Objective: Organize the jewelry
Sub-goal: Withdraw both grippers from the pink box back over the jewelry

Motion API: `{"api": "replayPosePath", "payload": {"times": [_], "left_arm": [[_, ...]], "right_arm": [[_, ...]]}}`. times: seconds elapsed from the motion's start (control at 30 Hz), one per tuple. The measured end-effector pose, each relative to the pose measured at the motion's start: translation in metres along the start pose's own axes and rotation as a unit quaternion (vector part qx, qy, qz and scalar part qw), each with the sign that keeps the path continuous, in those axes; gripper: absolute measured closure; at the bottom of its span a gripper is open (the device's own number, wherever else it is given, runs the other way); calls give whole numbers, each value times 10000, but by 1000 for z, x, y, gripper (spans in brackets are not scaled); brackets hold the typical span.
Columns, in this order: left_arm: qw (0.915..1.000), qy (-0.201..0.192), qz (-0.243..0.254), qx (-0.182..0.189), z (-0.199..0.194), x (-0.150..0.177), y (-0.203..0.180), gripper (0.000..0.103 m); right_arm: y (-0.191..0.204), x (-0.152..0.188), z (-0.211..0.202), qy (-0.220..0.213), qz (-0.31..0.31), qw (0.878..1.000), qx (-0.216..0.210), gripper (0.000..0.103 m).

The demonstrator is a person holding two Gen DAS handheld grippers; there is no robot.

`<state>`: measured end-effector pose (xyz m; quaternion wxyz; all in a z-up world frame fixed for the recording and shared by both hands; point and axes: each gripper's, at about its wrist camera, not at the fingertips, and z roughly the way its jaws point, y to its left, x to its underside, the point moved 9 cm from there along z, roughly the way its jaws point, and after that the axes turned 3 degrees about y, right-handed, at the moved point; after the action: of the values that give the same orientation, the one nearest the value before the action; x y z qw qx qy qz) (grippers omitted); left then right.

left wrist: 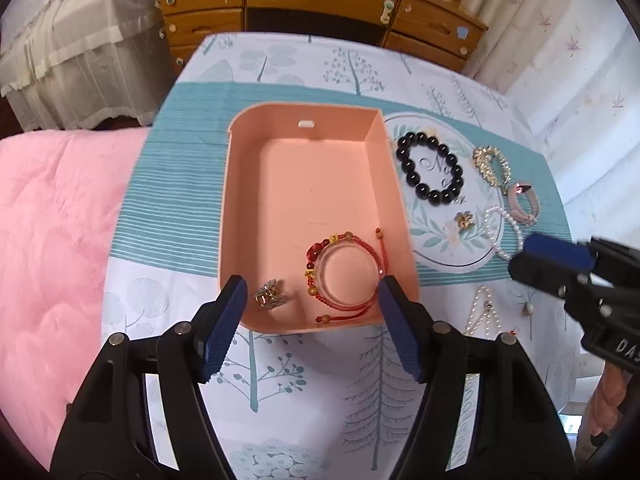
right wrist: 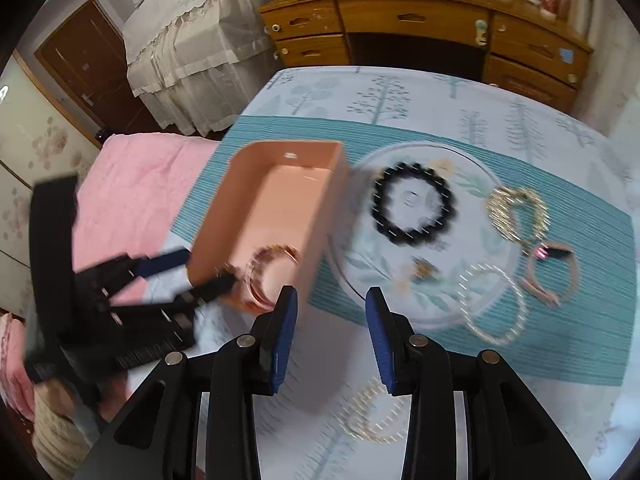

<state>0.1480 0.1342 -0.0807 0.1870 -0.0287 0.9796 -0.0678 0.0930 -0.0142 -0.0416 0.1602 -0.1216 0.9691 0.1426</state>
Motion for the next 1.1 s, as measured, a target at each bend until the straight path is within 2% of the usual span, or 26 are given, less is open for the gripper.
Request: {"api": "replayPosePath", "payload": {"times": [0.33, 0.6, 0.73, 0.9, 1.1], "left_arm": [[9992, -392, 46, 43, -32, 13, -36, 38], [9972, -555, 502, 83, -41, 34, -87, 38], [9961, -492, 724, 112, -34, 45, -110, 38], [9953, -220, 938, 98, -12, 60, -131, 38], [9951, 196, 965, 108, 21, 70, -141, 44]], "right_arm": [[-61, 60, -39, -140, 52, 9987, 487, 67], [-100, 85, -52, -137, 219, 9967, 774, 67], [-120, 94, -53, -102, 352, 9957, 848, 67], [-139, 106, -45, 2, 501, 9948, 885, 67], [-154, 124, -17, 344, 642, 9942, 785, 67]]}}
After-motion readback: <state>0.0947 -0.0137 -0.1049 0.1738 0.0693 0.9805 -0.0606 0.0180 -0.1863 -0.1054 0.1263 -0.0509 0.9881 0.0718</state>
